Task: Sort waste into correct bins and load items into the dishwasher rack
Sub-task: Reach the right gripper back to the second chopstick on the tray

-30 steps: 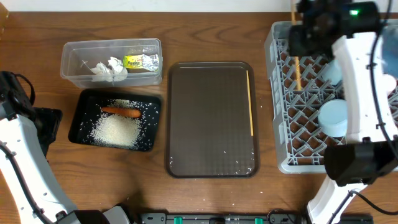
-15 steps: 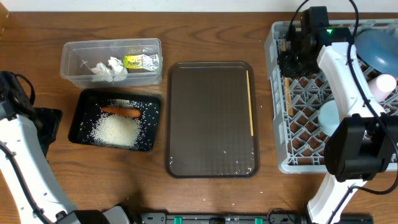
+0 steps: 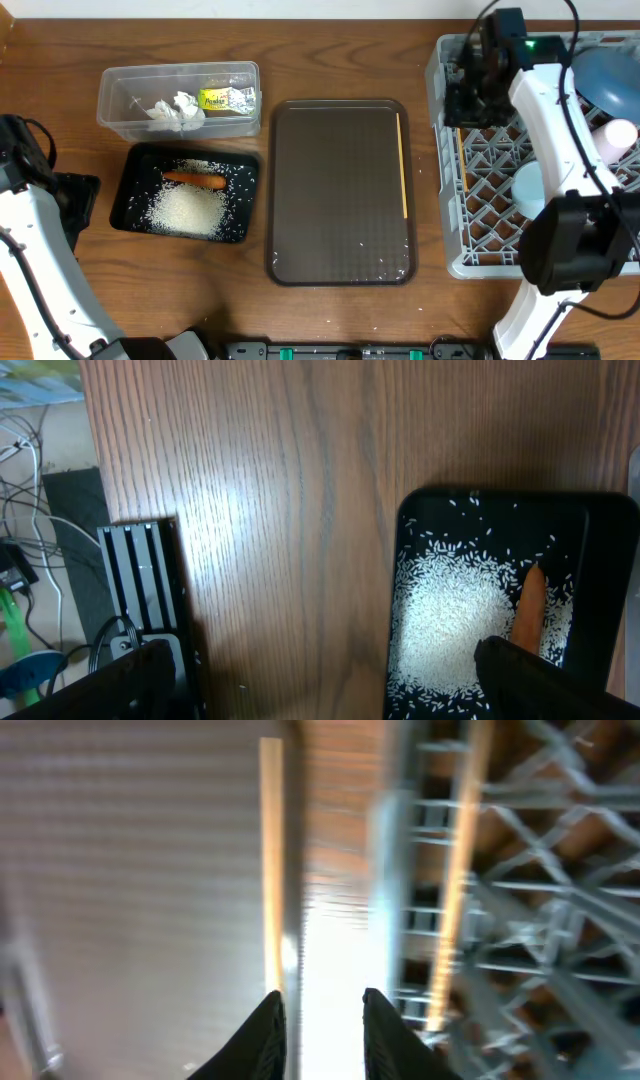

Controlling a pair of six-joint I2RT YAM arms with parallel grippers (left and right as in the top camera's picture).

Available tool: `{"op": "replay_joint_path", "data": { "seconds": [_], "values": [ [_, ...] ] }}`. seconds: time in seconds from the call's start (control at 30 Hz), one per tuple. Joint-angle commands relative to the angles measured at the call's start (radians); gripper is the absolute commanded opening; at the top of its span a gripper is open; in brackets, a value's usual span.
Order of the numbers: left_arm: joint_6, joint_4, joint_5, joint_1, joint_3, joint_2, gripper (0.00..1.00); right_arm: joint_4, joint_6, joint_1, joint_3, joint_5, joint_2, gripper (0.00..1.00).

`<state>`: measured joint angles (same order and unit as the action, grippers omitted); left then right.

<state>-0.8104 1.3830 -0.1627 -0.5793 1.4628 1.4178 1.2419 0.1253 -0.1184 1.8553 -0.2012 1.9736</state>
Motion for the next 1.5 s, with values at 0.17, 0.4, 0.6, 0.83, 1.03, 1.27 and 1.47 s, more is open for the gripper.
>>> {"op": "replay_joint_path", "data": {
  "seconds": [0.17,0.4,0.6,0.83,1.03,1.27,1.47],
  "values": [
    [0.006,0.003,-0.005,-0.004,0.001,0.004,0.98,0.003,0.212,-0.236,0.014,0.115,-0.089,0.73],
    [0.006,0.003,-0.005,-0.004,0.001,0.004,0.98,-0.118,0.362,-0.363,-0.164,0.275,-0.029,0.71],
    [0.006,0.003,-0.005,-0.004,0.001,0.004,0.98,-0.216,0.397,-0.370,-0.261,0.272,0.039,0.67],
    [0.006,0.003,-0.005,-0.004,0.001,0.004,0.98,-0.280,0.389,-0.359,-0.298,0.272,0.108,0.65],
    [0.006,0.003,-0.005,-0.004,0.001,0.004,0.98,-0.288,0.389,-0.354,-0.300,0.308,0.143,0.66],
    [0.006,0.003,-0.005,-0.004,0.001,0.004,0.98,-0.304,0.321,-0.315,-0.300,0.299,0.144,0.67],
    [0.006,0.003,-0.005,-0.004,0.001,0.004,0.98,-0.309,0.303,-0.294,-0.300,0.234,0.144,0.66]
  ]
}}
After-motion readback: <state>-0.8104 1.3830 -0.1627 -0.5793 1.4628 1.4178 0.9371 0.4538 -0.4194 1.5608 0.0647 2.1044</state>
